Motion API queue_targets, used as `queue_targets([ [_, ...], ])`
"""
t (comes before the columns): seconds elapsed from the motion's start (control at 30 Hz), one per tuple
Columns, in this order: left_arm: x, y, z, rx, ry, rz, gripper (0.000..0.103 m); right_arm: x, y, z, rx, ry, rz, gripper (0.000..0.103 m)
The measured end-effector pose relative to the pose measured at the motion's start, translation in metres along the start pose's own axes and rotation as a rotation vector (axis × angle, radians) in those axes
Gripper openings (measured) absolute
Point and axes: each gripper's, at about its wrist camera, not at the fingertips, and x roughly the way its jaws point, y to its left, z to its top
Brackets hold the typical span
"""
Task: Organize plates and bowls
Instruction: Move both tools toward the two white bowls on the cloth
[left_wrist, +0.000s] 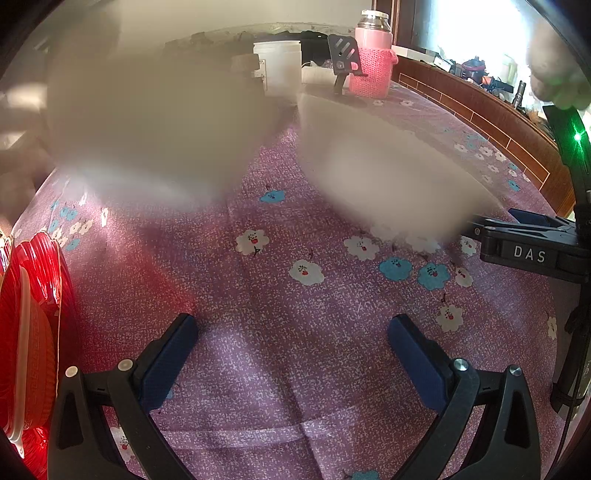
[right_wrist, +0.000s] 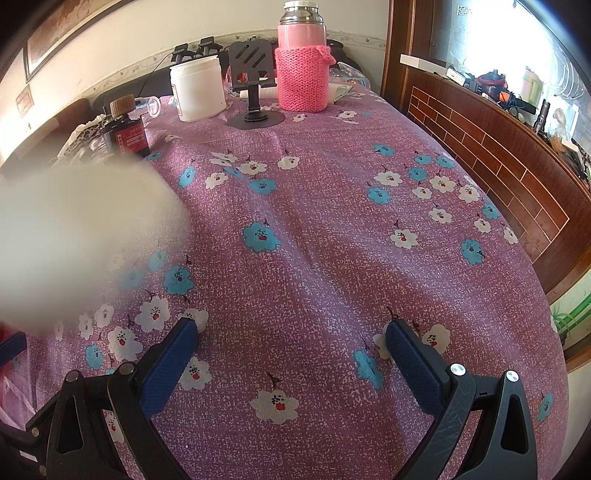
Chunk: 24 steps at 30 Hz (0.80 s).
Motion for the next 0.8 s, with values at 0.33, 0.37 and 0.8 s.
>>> queue_targets([
  [0.33, -0.0015, -0.0001, 0.0009, 0.000, 0.000, 0.000, 0.103, 0.0000, 0.0009, -0.0001, 0.000, 0.000, -0.001, 0.102],
  [0.37, -0.0014, -0.0001, 0.0009, 0.000, 0.000, 0.000, 0.103, 0.0000, 0.0009, -0.0001, 0.000, 0.000, -0.001, 0.102],
  [0.8, -0.0009, -0.0002, 0.0013, -0.009, -0.001, 0.007, 0.103, 0.0005, 0.0014, -0.0005, 0.001, 0.000, -0.004, 0.102],
])
